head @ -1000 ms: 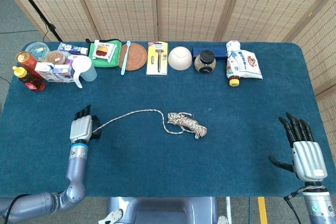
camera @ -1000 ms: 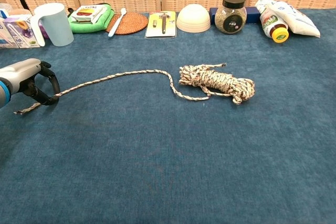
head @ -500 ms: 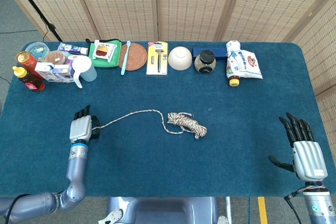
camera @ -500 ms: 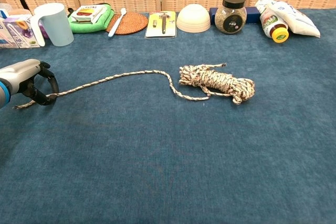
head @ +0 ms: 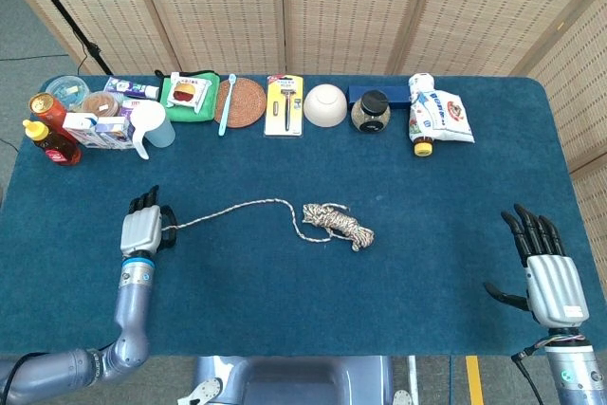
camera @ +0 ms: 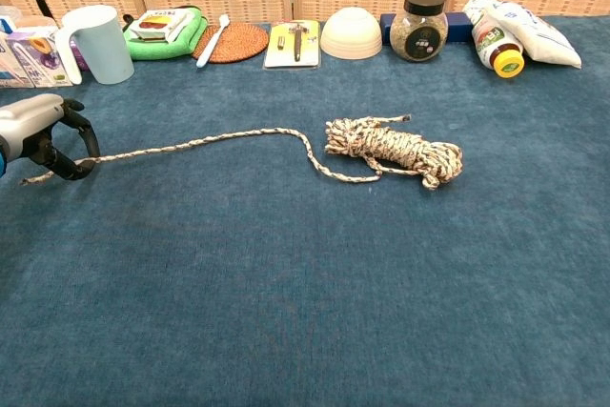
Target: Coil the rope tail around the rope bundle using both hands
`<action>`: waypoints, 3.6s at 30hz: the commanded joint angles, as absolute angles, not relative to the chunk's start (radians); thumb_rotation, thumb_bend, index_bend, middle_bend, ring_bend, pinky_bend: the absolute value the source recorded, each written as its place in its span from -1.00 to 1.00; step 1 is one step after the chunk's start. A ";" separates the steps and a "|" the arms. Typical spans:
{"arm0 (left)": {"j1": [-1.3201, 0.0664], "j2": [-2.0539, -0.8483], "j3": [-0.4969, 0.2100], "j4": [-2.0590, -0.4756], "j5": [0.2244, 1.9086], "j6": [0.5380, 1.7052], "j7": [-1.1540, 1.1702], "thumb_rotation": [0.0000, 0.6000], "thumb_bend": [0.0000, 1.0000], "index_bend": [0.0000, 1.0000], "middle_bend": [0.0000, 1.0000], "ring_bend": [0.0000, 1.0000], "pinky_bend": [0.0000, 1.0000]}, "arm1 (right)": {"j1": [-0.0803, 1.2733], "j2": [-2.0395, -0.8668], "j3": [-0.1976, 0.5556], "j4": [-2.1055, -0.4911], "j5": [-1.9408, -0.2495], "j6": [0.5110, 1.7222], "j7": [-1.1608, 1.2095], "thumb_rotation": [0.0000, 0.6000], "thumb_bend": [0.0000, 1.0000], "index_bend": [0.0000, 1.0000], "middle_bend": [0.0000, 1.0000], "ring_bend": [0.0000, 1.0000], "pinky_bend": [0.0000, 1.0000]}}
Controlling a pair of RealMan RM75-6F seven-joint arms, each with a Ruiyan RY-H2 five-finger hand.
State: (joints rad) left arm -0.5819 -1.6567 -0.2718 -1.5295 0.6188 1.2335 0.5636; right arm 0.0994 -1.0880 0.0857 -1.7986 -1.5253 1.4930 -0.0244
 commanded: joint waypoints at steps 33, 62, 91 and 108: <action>-0.668 -1.398 -0.382 -1.895 0.701 1.327 0.628 1.00 -0.10 0.13 -1.00 -1.00 -1.00 | 0.655 -1.281 0.244 -1.909 -0.849 0.924 -0.350 1.00 -1.00 -1.00 -1.00 -1.00 -1.00; -0.636 -1.286 -0.358 -1.971 0.755 1.353 0.524 1.00 -0.10 0.13 -1.00 -1.00 -1.00 | 0.887 -1.543 0.210 -1.664 -0.489 1.000 -0.541 1.00 -1.00 -0.80 -0.95 -1.00 -1.00; -0.630 -1.248 -0.347 -1.982 0.758 1.363 0.489 1.00 -0.10 0.13 -1.00 -1.00 -1.00 | 0.851 -1.635 0.182 -1.513 -0.636 1.019 -0.476 1.00 -1.00 -0.24 -0.30 -0.42 0.04; -0.630 -1.234 -0.342 -2.031 0.784 1.367 0.471 1.00 -0.10 0.13 -1.00 -1.00 -1.00 | 0.829 -1.643 0.188 -1.497 -0.756 1.028 -0.462 1.00 -0.39 0.07 0.01 -0.13 0.26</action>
